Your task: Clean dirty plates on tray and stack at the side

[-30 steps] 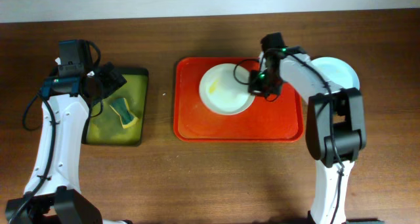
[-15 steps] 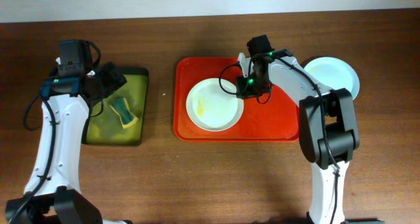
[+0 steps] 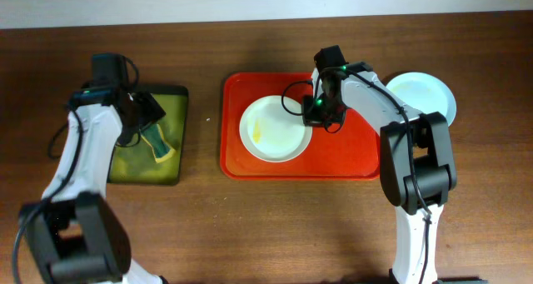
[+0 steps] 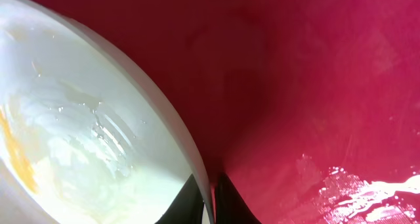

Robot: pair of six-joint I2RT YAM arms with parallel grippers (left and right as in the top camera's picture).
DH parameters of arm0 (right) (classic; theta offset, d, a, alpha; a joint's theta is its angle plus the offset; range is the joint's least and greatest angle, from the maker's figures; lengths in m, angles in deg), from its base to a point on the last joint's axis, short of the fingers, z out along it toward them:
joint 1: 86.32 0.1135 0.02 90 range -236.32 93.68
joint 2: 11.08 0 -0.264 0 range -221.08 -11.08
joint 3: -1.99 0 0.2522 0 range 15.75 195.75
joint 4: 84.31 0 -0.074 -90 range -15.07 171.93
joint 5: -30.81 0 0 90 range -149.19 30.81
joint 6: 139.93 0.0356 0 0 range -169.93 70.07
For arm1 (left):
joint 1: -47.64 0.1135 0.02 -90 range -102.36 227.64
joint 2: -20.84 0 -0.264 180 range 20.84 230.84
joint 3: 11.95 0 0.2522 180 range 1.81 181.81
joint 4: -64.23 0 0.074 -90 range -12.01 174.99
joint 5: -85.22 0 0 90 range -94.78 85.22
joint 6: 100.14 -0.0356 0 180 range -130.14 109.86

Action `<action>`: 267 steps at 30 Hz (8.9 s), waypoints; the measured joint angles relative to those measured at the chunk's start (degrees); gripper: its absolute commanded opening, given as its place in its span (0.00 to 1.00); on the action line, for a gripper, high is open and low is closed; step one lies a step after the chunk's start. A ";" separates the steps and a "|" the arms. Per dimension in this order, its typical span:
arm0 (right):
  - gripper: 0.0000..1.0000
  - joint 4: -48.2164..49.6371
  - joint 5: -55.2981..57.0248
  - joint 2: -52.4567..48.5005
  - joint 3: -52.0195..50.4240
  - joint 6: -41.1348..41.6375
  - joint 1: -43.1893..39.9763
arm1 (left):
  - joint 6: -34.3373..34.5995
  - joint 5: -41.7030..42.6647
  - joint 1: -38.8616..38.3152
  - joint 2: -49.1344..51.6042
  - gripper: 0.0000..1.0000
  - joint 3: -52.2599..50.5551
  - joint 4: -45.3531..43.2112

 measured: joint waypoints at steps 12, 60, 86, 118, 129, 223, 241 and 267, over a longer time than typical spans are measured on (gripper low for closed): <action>0.11 2.36 0.20 -0.04 -0.02 0.26 0.00 | -0.02 2.19 -0.22 13.70 0.00 -0.61 -1.33; 0.04 2.05 -0.26 -0.04 -0.02 -4.72 4.66 | 2.49 8.74 -31.36 14.34 0.00 -3.21 -23.80; 0.04 2.34 -0.22 -0.04 -0.02 -4.90 4.85 | 4.63 10.27 -33.51 20.35 0.00 8.24 -6.19; 0.04 2.78 -0.46 -0.07 -0.09 -4.92 5.25 | 3.69 -6.75 -29.57 27.91 0.00 23.04 18.12; 0.04 2.91 -0.46 -0.07 -0.09 -4.90 5.31 | 3.50 -9.27 -24.50 27.93 0.00 35.06 24.70; 0.98 -31.30 -4.66 41.22 -2.12 -18.95 -38.93 | 0.26 1.25 4.55 25.44 0.99 41.51 36.74; 0.98 -16.33 -8.37 66.10 -34.05 -19.98 -26.73 | 0.26 1.29 4.55 25.44 0.99 41.48 36.74; 0.98 49.88 -2.60 126.29 -93.72 -25.24 -14.01 | 0.26 1.29 4.57 25.44 0.99 41.51 36.76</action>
